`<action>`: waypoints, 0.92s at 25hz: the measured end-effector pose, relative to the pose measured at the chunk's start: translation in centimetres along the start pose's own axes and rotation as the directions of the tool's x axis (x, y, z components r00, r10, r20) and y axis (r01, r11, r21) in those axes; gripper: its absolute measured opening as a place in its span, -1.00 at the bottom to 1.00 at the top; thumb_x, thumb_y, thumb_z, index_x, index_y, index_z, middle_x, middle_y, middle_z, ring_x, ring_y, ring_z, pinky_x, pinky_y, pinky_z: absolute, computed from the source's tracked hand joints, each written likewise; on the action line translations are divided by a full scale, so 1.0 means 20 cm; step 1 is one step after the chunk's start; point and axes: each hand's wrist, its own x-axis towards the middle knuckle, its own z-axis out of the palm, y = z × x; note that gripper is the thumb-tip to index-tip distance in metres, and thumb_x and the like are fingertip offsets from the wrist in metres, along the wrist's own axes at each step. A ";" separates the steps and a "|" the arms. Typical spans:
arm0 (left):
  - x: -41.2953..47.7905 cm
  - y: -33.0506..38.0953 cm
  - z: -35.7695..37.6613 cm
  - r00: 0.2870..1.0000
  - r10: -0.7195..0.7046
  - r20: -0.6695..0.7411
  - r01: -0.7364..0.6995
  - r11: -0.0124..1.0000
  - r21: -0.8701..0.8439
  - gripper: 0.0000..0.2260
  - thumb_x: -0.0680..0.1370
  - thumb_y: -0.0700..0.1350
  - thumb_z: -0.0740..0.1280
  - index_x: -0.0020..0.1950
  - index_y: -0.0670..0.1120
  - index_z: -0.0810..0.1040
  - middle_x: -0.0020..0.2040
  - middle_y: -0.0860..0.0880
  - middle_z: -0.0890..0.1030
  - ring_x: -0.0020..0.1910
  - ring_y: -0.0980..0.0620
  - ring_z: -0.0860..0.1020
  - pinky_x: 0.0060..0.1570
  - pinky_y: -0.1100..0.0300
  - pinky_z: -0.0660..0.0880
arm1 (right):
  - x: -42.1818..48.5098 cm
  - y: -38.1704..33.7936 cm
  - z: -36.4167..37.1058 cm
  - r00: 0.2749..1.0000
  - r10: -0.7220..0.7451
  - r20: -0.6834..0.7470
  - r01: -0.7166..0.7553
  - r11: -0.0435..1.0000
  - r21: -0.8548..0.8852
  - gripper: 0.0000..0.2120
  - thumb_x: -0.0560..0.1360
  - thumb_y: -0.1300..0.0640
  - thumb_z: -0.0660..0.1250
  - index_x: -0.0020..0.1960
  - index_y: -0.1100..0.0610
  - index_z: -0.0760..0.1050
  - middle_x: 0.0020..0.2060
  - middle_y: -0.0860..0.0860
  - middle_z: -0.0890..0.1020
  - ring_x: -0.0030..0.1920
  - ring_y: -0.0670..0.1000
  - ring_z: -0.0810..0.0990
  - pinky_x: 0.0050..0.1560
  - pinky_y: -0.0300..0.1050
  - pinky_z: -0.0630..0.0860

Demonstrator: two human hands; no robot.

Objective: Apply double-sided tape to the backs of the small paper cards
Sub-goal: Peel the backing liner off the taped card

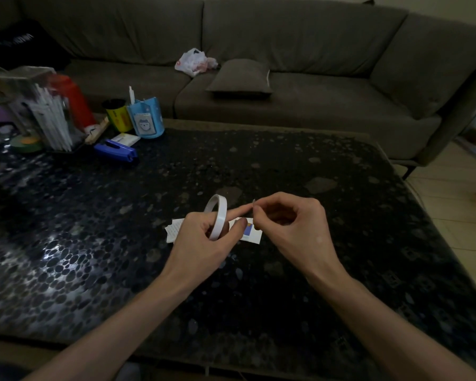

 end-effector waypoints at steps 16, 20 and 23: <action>0.00 0.00 0.00 0.999 0.018 -0.028 -0.018 1.000 0.013 -0.76 0.63 -0.19 0.40 0.26 0.03 0.70 -0.49 0.00 0.52 -0.53 0.13 0.39 -0.46 0.31 0.33 | 0.00 0.00 0.00 1.000 -0.007 0.022 0.007 1.000 -0.010 -0.87 0.53 0.15 0.46 0.03 -0.05 0.67 -0.13 -0.21 0.71 -0.07 -0.26 0.69 -0.03 -0.42 0.58; 0.00 0.02 0.00 1.000 0.012 0.007 -0.012 1.000 0.006 -0.75 0.64 -0.18 0.39 0.25 0.09 0.69 -0.27 -0.38 0.62 -0.44 -0.23 0.45 -0.41 0.03 0.41 | 0.00 0.00 0.00 1.000 -0.015 0.018 0.016 1.000 -0.015 -0.88 0.54 0.15 0.47 0.04 -0.03 0.67 -0.12 -0.20 0.70 -0.06 -0.27 0.69 -0.01 -0.42 0.57; 0.00 0.02 0.00 1.000 0.012 0.007 -0.012 1.000 0.005 -0.75 0.64 -0.18 0.39 0.23 0.10 0.70 -0.25 -0.39 0.62 -0.45 -0.13 0.48 -0.43 0.13 0.47 | 0.00 0.00 0.00 1.000 -0.012 0.014 0.012 0.999 -0.033 -0.89 0.54 0.16 0.47 0.04 0.01 0.68 -0.13 -0.20 0.70 -0.07 -0.27 0.68 -0.02 -0.42 0.57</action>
